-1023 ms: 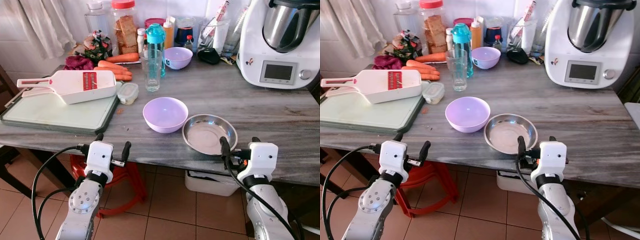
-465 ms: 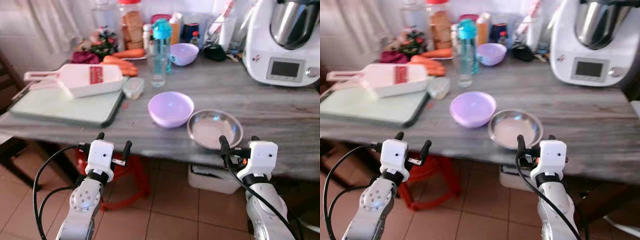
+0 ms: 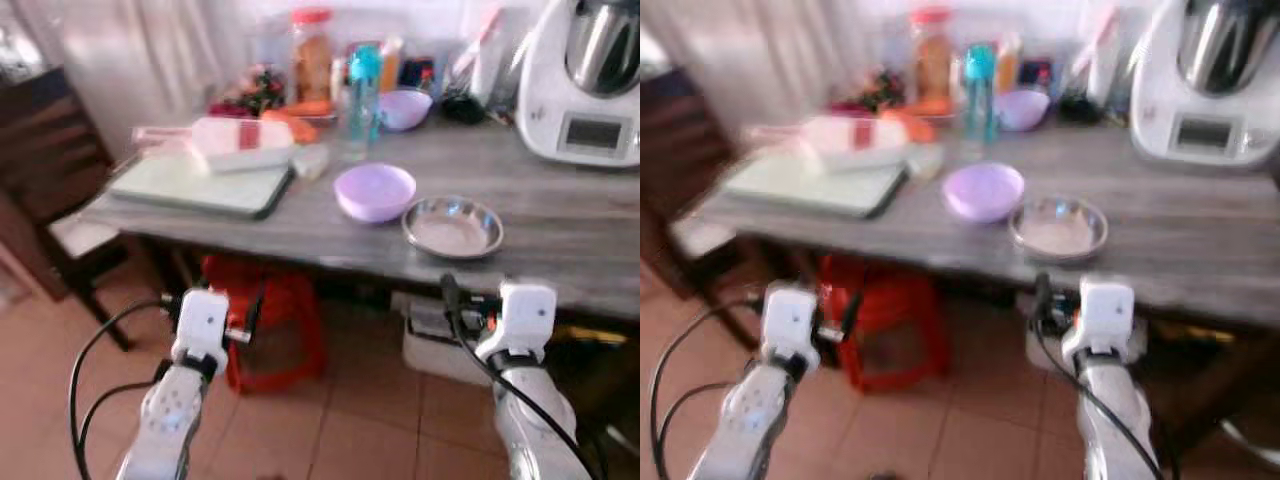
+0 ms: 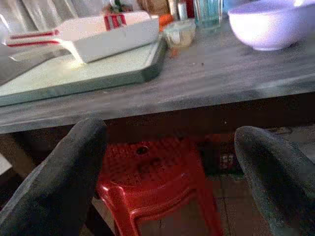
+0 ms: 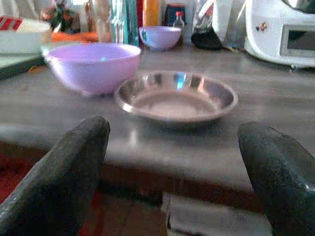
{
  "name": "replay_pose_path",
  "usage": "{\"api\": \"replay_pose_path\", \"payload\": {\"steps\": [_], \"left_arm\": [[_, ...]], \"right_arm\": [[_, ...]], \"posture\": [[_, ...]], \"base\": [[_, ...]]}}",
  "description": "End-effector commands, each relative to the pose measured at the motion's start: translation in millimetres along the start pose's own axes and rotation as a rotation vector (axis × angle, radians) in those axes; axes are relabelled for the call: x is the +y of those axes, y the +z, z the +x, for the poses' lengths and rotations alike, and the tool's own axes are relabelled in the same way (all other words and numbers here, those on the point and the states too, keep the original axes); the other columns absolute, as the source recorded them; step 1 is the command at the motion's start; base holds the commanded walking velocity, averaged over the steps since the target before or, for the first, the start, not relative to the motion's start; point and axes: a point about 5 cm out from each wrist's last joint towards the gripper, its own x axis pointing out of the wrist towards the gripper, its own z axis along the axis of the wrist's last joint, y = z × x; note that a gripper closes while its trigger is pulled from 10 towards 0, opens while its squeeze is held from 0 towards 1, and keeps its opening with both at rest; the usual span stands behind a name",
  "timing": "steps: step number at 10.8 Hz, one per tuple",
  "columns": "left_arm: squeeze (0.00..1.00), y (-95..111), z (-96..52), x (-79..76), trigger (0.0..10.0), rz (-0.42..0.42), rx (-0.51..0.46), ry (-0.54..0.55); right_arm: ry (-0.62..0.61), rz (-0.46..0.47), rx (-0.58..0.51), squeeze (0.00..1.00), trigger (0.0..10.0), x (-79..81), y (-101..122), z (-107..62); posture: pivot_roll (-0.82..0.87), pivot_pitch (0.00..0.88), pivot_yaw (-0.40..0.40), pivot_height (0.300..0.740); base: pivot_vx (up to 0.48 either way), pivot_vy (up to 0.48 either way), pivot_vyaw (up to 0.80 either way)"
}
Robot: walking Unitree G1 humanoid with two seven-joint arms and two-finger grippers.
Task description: Setting the table
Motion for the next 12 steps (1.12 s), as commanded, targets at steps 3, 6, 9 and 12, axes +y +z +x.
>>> {"api": "replay_pose_path", "payload": {"steps": [3, 6, 9, 12], "left_arm": [[0.00, 2.3, 3.4, 2.2, 10.0, 0.026, -0.009, -0.004], [0.00, -1.5, -0.5, -2.5, 10.0, 0.036, -0.005, -0.026], [0.00, 1.1, 1.6, -1.3, 10.0, 0.027, -0.030, -0.052], [0.00, 0.7, 1.8, -5.1, 10.0, 0.009, -0.030, -0.088]], "right_arm": [[0.001, 0.011, 0.001, 0.00, 10.0, 1.2, -0.2, 0.9], [-0.007, 0.009, -0.002, 0.00, 10.0, -0.4, 0.2, -0.9], [-0.011, 0.012, 0.007, 0.00, 10.0, 2.4, -3.4, -5.0], [-0.014, 0.010, 0.004, 0.00, 10.0, 0.8, -1.9, -4.6]], "posture": [[0.01, 0.000, 0.052, 0.740], [0.00, 0.000, 0.053, 0.740], [0.00, 0.000, 0.052, 0.740], [0.00, 0.000, 0.050, 0.740]], "base": [[-0.310, 0.000, 0.00], [-0.201, 0.000, 0.00], [0.000, 0.000, 0.00], [0.000, -0.089, 0.00]]}}
